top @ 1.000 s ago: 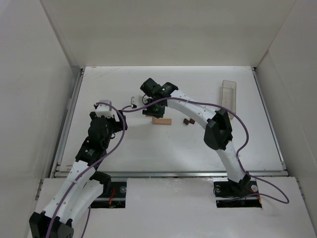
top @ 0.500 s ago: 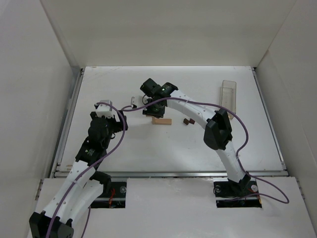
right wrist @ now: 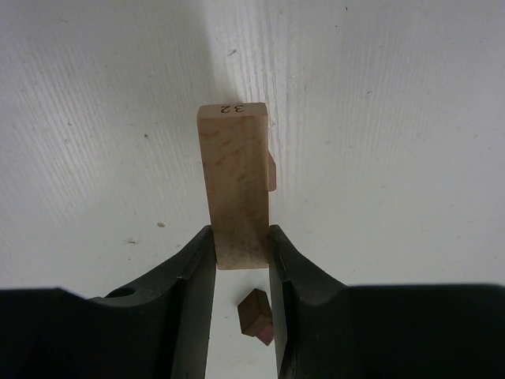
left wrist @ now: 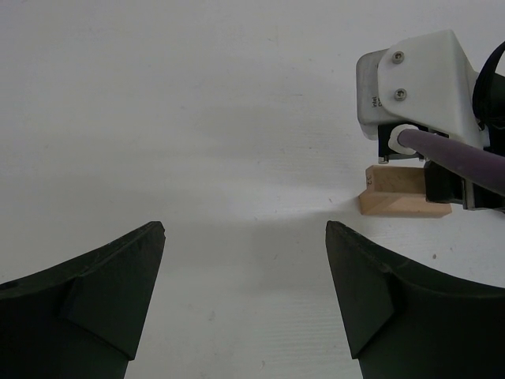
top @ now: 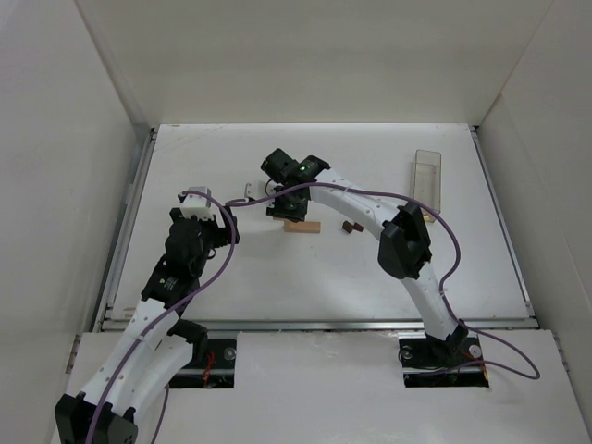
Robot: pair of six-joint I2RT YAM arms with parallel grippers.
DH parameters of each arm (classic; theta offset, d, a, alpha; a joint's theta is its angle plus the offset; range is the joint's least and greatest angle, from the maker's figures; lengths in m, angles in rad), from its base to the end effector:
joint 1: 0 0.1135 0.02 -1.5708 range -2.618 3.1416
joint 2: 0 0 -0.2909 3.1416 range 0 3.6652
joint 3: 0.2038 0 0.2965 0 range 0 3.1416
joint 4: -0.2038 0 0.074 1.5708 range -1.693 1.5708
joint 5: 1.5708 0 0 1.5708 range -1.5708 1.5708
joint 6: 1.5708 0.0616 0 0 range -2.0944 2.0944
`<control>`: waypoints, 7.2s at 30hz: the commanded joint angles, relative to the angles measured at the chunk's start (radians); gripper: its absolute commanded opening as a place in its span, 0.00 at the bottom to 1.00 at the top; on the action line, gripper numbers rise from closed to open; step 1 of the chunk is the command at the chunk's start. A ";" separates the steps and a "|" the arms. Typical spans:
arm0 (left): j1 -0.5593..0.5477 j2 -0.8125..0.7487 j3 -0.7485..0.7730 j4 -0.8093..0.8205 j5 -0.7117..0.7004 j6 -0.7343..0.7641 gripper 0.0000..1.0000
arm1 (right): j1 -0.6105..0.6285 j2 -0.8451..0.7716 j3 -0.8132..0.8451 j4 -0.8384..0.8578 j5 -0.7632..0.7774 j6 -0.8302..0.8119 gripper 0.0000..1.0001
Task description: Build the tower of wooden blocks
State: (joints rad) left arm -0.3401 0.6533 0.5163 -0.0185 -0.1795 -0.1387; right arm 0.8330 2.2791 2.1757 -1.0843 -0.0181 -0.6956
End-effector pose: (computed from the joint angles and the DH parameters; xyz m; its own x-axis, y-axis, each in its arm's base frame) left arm 0.2090 -0.0623 0.2893 -0.1670 -0.0852 -0.9823 0.1402 0.9841 -0.1092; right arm 0.3725 0.4114 0.2384 -0.0019 -0.9547 -0.2977 -0.9713 0.0726 -0.2267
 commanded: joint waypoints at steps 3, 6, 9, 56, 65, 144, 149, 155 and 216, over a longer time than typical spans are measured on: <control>-0.004 -0.004 -0.012 0.060 0.008 0.005 0.81 | 0.011 -0.006 0.004 0.023 0.006 -0.013 0.02; -0.004 -0.004 -0.012 0.060 0.008 0.005 0.81 | 0.011 -0.006 0.004 0.023 -0.014 -0.022 0.01; -0.004 -0.004 -0.012 0.060 0.008 0.005 0.81 | 0.011 -0.006 0.015 0.023 -0.014 -0.022 0.01; -0.004 -0.004 -0.012 0.069 0.017 0.005 0.82 | -0.008 -0.006 0.015 0.041 -0.033 -0.031 0.33; -0.004 -0.004 -0.012 0.069 0.017 0.005 0.82 | -0.008 -0.006 0.015 0.041 -0.033 -0.031 0.37; 0.006 -0.015 0.030 0.121 -0.025 0.056 0.88 | -0.311 -0.829 -0.683 0.874 0.429 0.810 1.00; 0.015 0.003 0.017 0.160 -0.024 0.068 0.90 | -0.434 -0.727 -0.660 0.622 -0.018 0.886 0.83; 0.015 0.003 -0.015 0.169 -0.034 0.087 0.90 | -0.501 -0.492 -0.599 0.333 -0.157 0.984 0.63; 0.024 -0.046 -0.099 0.224 -0.025 0.077 0.93 | -0.414 -0.283 -0.692 0.331 0.156 1.447 0.35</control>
State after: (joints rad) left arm -0.3187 0.6243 0.4187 0.1589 -0.1997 -0.0608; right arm 0.4133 1.9884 1.4532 -0.7341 0.1211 0.7403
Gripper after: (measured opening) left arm 0.927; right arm 0.403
